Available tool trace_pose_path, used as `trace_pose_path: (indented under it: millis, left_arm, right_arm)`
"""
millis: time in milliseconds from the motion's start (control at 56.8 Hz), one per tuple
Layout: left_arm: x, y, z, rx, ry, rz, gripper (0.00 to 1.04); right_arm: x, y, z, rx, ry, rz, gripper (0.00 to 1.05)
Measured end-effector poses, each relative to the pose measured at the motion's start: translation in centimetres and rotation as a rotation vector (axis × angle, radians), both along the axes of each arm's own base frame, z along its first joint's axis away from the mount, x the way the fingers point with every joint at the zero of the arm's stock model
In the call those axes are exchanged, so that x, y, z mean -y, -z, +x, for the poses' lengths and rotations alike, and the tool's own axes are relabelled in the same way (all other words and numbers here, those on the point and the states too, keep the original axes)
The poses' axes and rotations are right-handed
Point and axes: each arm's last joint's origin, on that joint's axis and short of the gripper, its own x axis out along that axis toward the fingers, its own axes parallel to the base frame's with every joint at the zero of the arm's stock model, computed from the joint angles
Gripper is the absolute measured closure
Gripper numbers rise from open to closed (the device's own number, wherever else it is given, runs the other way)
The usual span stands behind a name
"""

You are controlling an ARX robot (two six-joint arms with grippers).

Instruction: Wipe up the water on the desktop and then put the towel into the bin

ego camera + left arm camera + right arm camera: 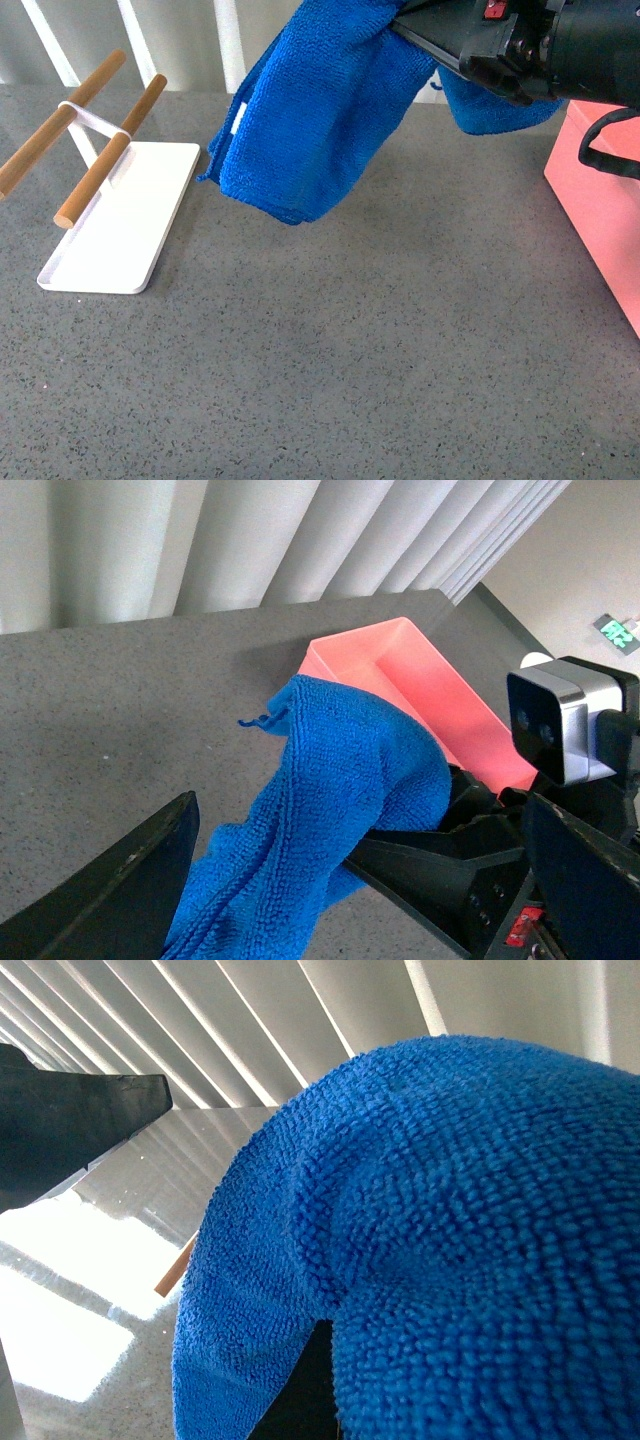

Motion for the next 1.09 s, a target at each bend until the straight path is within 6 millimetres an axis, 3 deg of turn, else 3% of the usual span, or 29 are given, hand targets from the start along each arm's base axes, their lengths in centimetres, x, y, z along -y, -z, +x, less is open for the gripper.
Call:
trace_pose_path:
  millis: [88, 211, 299, 475, 528, 845, 1092]
  left_arm:
    - [-0.5, 1.0, -0.8, 0.272, -0.412, 0.125, 0.23]
    - [-3.5, 2.4, -3.5, 0.381, -0.740, 0.209, 0.43]
    - [-5.7, 3.6, -5.8, 0.400, -0.789, 0.232, 0.61]
    - [-7.6, 5.8, -8.6, 0.383, -0.779, 0.257, 0.88]
    - [-8.2, 6.4, -9.8, 0.385, -0.770, 0.260, 1.01]
    - [-10.4, 8.6, -14.3, 0.389, -0.778, 0.265, 1.01]
    - [-11.9, 9.5, -16.5, 0.388, -0.781, 0.265, 1.01]
  right_arm:
    - [0.1, -0.1, 0.0, 0.004, 0.004, -0.004, 1.00]
    - [0.4, 0.0, -0.2, 0.003, 0.009, -0.008, 1.00]
    - [0.8, -0.1, -0.2, 0.005, 0.020, -0.007, 1.00]
    - [0.7, -0.3, -0.3, 0.009, 0.003, -0.004, 1.00]
    - [0.8, -0.4, -0.4, 0.012, 0.007, -0.003, 1.00]
    - [1.2, -0.5, -0.5, 0.019, 0.013, -0.011, 1.00]
    - [1.3, -0.5, -0.5, 0.019, 0.016, -0.023, 1.00]
